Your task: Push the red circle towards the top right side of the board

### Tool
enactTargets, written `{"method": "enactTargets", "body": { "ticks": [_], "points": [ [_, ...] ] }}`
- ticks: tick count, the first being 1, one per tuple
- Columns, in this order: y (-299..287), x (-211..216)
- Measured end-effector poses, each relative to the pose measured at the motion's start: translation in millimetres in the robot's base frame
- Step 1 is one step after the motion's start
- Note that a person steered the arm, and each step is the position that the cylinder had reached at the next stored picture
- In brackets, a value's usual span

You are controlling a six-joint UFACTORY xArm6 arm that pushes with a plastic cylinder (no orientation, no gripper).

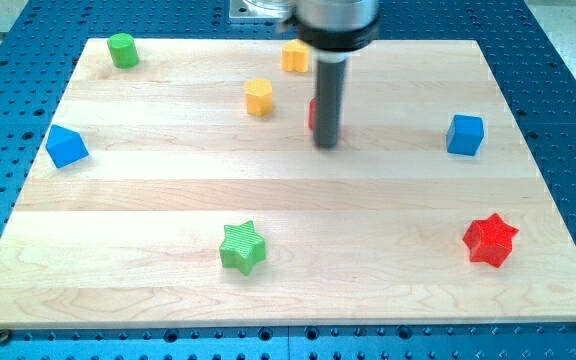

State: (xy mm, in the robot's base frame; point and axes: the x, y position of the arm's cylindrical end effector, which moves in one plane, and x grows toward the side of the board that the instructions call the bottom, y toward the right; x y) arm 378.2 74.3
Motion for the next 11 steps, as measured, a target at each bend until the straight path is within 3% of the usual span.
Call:
{"method": "enactTargets", "body": {
  "ticks": [1, 5, 6, 7, 8, 11],
  "points": [
    [19, -49],
    [-68, -34],
    [-46, -76],
    [-27, -88],
    [-73, -84],
    [-34, -143]
  ]
}}
